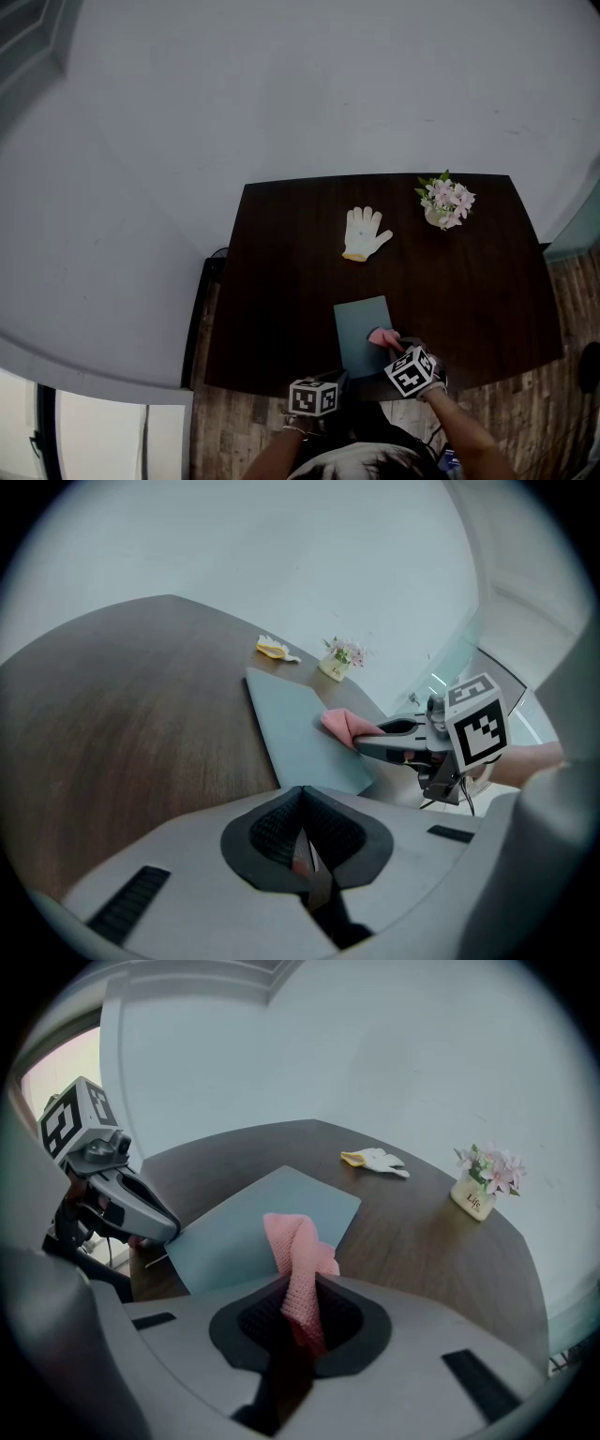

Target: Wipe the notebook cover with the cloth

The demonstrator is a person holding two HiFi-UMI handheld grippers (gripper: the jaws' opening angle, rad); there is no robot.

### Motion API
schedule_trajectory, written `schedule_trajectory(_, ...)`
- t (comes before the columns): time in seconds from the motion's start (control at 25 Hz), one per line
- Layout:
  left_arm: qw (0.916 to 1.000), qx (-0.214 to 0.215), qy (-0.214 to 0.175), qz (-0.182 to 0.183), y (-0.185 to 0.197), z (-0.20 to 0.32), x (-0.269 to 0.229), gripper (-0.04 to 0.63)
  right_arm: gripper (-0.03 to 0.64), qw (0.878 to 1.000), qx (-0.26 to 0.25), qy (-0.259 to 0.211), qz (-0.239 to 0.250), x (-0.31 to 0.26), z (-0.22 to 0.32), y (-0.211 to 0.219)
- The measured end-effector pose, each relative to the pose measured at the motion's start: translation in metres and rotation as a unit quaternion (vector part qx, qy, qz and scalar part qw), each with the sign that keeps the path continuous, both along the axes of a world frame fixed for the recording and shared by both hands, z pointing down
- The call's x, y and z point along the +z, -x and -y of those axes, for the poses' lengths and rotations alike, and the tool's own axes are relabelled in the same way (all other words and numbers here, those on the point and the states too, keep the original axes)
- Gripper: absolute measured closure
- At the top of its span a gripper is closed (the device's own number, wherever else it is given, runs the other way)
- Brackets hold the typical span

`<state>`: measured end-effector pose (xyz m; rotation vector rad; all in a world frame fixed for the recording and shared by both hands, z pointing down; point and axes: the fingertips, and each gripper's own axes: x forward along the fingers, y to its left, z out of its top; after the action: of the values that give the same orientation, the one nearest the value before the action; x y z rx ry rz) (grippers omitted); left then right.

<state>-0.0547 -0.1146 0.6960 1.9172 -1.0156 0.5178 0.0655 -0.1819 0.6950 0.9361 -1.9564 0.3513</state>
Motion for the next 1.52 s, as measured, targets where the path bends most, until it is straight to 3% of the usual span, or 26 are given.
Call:
schedule_trajectory(0.32,1.0,-0.001,-0.001,0.0,-0.001,0.0,0.0,0.577,0.571,0.999,0.031,0.0,-0.014,0.002,0.002,-0.022)
schedule_trajectory(0.72,0.9998,-0.015,-0.014,0.006,0.0,-0.002,-0.002,0.577,0.571,0.998,0.047,-0.034,0.035,-0.03,-0.001,-0.012)
schedule_trajectory(1.2,0.9987,-0.041,-0.028,0.006,0.008,-0.004,-0.009,0.577,0.571,0.994,-0.034,-0.029,0.1,-0.046,-0.022,0.047)
schedule_trajectory(1.52,0.9985,-0.047,-0.028,0.008,0.01,-0.014,-0.007,0.577,0.571,0.989,-0.093,0.004,0.112,-0.04,-0.046,0.089)
